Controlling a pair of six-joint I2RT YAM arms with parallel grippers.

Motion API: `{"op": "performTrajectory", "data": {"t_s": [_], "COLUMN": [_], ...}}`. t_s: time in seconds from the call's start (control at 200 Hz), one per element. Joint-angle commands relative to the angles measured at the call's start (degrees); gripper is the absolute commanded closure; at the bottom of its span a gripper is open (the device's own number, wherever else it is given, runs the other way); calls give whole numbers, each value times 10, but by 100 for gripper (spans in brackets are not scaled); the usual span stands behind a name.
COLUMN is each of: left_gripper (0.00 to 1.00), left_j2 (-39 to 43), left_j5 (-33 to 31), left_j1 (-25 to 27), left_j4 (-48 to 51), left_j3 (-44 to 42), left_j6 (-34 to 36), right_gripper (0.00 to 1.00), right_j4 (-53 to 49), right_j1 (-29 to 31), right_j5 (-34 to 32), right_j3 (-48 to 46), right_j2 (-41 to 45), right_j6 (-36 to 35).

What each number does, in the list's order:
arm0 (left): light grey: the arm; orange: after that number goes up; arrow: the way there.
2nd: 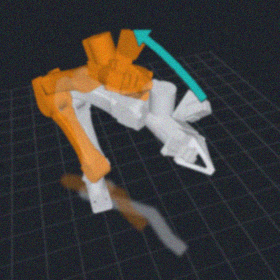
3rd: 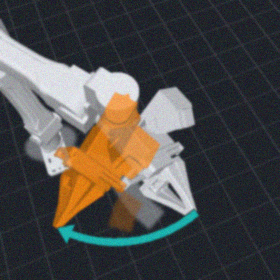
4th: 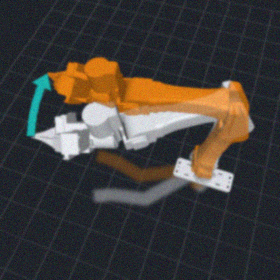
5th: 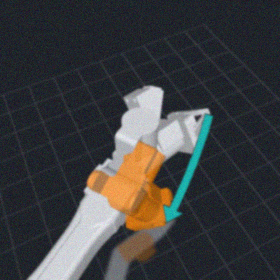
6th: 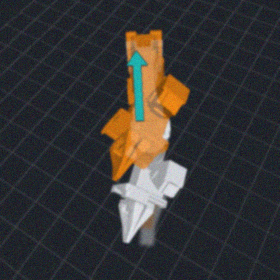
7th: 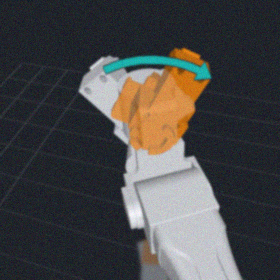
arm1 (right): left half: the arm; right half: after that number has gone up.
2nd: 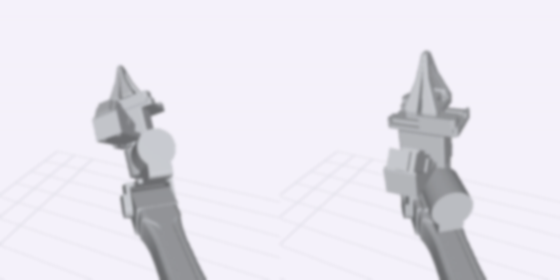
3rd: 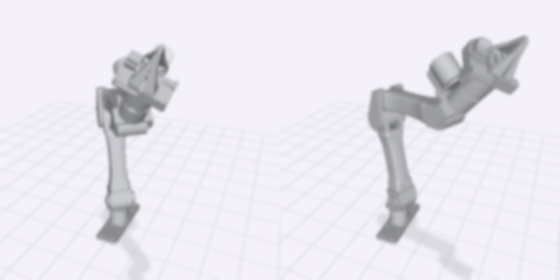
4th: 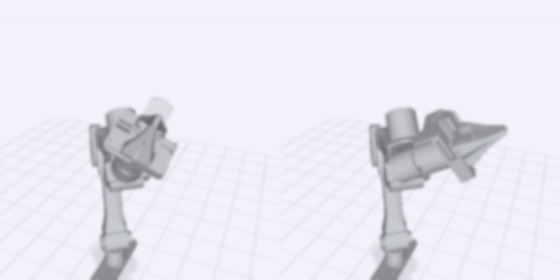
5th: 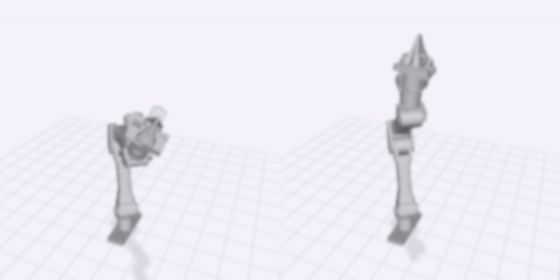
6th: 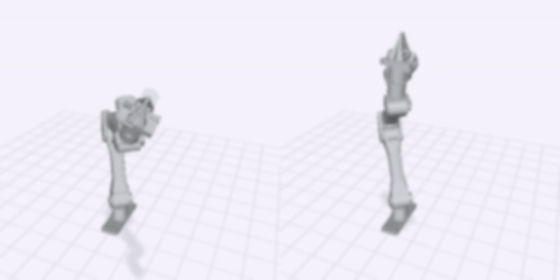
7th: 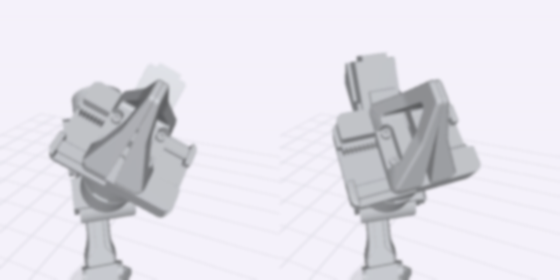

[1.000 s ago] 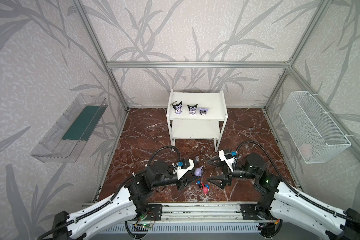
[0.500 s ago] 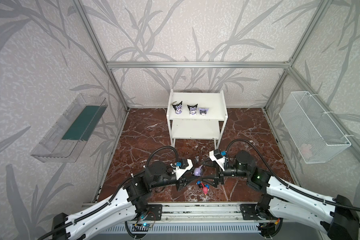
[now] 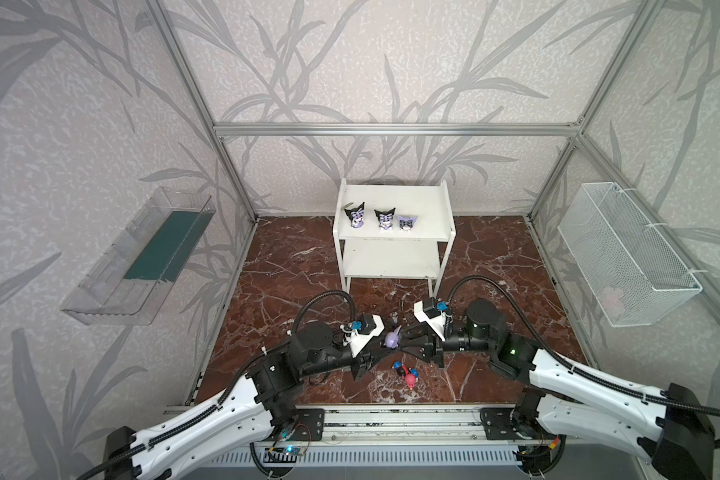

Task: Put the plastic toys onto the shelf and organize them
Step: 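Close the right gripper on the Kuromi while the left gripper opens and withdraws, then carry the Kuromi with the right gripper onto the shelf's top tier beside the others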

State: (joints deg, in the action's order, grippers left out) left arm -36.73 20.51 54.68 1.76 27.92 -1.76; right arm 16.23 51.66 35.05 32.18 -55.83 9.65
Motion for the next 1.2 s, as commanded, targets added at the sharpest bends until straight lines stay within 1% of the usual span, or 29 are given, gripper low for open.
{"op": "performTrajectory", "data": {"t_s": [0.0, 0.05, 0.1, 0.155, 0.22, 0.24, 0.26, 0.32, 0.34, 0.355, 0.44, 0.495, 0.515, 0.6, 0.66, 0.79, 0.89, 1.0, 1.099, 1.194], "left_gripper": [68, 66, 62, 53, 46, 42, 36, 15, 4, 1, 1, 1, 1, 1, 1, 1, 1, 1, 1, 1], "left_j2": [6, 8, 9, 14, 23, 26, 31, 44, 49, 52, 68, 73, 73, 65, 53, 24, 13, 16, 20, 5], "left_j5": [12, 7, 1, -10, -23, -29, -38, -64, -74, -82, -140, -194, -211, -289, -323, -348, -351, -356, -377, -397], "left_j1": [6, 6, 6, 6, 5, 5, 5, 5, 5, 5, 5, 5, 5, 5, 6, 5, 5, 5, 5, 5], "left_j4": [-10, -8, -4, 0, 8, 12, 17, 43, 54, 63, 115, 139, 148, 177, 193, 212, 214, 205, 184, 176], "left_j3": [6, 8, 11, 14, 21, 24, 27, 39, 45, 48, 77, 94, 100, 128, 148, 184, 198, 199, 199, 215], "left_j6": [6, 7, 7, 7, 7, 7, 7, 10, 13, 16, 27, 31, 34, 42, 57, 85, 96, 105, 115, 125], "right_gripper": [74, 75, 77, 78, 79, 79, 79, 80, 80, 80, 80, 80, 80, 80, 79, 79, 79, 79, 79, 78], "right_j4": [11, 6, -3, -10, -21, -25, -29, -41, -46, -55, -109, -151, -168, -224, -264, -358, -427, -466, -504, -537], "right_j1": [4, 4, 4, 3, 4, 4, 3, 3, 3, 3, 2, 2, 2, 3, 3, 3, 3, 3, 3, 3], "right_j5": [-16, -19, -23, -28, -37, -41, -47, -69, -72, -78, -125, -157, -178, -235, -267, -347, -414, -485, -546, -584], "right_j3": [27, 31, 37, 42, 49, 53, 57, 66, 70, 77, 118, 149, 163, 207, 243, 334, 408, 465, 523, 577], "right_j2": [11, 14, 16, 18, 19, 19, 19, 19, 20, 20, 20, 19, 18, 18, 14, -5, -27, -48, -86, -129], "right_j6": [-2, -3, -5, -7, -9, -10, -10, -8, -8, -9, -10, -9, -6, 1, -1, -6, -12, -18, -37, -57]}}
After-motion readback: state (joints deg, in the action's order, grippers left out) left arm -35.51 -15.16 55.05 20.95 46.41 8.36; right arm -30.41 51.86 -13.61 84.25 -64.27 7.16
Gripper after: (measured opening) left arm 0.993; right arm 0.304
